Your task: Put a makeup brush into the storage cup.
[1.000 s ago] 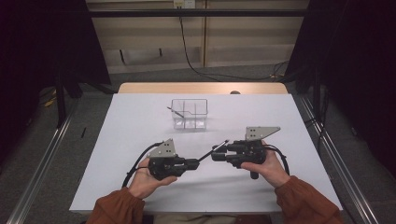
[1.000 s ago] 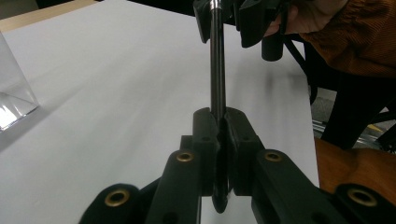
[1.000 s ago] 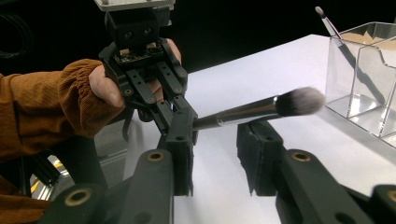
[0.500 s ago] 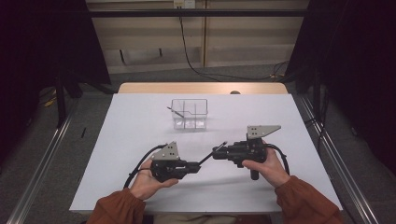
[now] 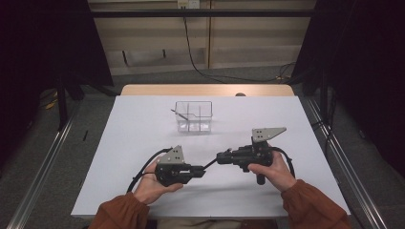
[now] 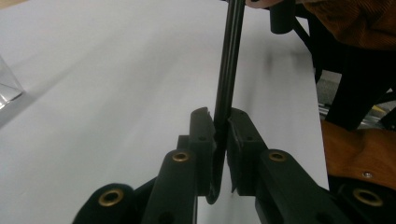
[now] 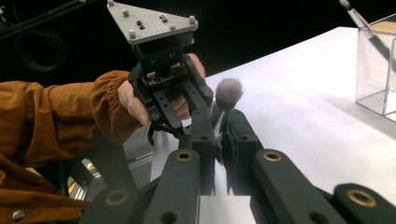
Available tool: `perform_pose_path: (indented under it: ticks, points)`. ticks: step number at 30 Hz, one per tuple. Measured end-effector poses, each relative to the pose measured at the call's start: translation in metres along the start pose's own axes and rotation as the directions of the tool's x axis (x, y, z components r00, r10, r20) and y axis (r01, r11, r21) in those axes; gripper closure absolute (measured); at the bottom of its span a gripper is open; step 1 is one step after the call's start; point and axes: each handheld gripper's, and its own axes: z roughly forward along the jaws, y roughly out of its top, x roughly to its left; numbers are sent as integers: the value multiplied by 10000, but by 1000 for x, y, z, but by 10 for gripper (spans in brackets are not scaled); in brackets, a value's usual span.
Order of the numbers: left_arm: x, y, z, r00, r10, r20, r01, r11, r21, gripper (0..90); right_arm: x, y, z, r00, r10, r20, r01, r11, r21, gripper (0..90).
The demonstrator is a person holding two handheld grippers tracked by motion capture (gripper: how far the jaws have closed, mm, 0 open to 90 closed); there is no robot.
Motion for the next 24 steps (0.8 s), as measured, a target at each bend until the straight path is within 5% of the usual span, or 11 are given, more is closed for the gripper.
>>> perform_pose_path:
  ticks: [7,11,20,24]
  points:
    - [1,1,-3,9995,-163,-256,157,9996,-214,716,0,2,-2,9999,103,-22,-104,9997,-231,841]
    - [3,2,-8,9967,-394,-709,368,9986,-388,565,-1,3,-4,10000,20,70,-18,9996,-270,841]
    - [9,4,-23,9785,-1098,-1747,968,9920,-812,219,-3,7,-12,9994,122,337,-121,9999,-24,841]
    - [14,3,-28,9646,-1581,-2109,1416,9857,-911,62,-4,10,-16,9985,179,525,-195,9993,309,841]
